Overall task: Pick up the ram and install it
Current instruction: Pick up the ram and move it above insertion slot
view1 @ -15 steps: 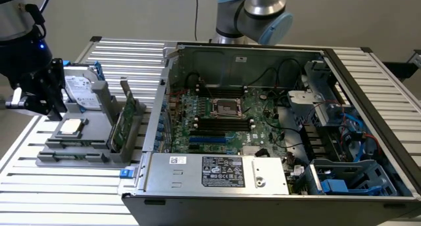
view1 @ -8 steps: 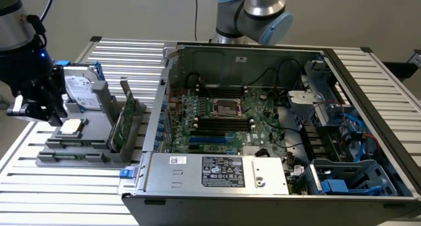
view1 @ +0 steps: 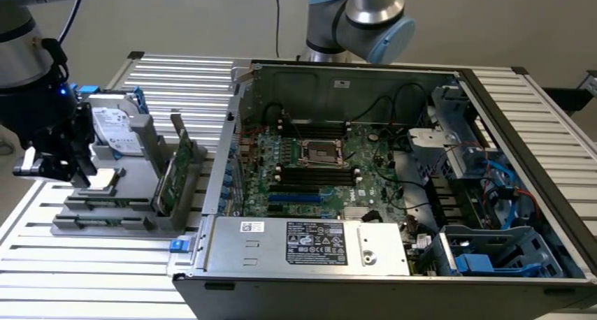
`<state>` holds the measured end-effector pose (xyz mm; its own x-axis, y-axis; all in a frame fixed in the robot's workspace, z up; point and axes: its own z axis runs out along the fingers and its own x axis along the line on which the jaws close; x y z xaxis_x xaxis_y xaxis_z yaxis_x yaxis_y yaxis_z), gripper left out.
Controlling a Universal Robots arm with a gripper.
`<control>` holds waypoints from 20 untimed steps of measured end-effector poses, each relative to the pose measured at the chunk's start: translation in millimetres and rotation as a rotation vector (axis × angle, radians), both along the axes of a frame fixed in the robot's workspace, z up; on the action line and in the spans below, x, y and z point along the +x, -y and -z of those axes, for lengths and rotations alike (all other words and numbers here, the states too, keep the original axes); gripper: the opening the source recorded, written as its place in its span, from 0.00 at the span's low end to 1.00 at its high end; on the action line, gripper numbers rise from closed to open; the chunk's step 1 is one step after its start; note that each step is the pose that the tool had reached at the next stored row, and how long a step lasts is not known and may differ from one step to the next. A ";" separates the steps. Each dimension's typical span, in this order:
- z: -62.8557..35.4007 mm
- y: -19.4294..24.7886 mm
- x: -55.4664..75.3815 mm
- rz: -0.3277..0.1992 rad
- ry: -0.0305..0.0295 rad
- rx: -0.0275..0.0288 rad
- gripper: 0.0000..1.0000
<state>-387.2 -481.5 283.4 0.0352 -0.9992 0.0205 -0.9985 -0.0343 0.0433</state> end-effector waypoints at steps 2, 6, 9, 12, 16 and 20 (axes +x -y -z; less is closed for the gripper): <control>3.6 1.3 0.0 0.000 0.0000 0.0000 0.30; 10.9 3.8 -0.1 0.000 0.0000 0.0000 0.30; 16.4 5.6 -0.1 0.000 0.0000 0.0000 0.30; 21.8 7.5 -0.1 0.000 -0.0001 -0.0001 0.30; 29.0 9.8 -0.1 0.000 -0.0001 0.0000 0.30; 36.4 11.8 -0.1 0.000 0.0000 0.0000 0.30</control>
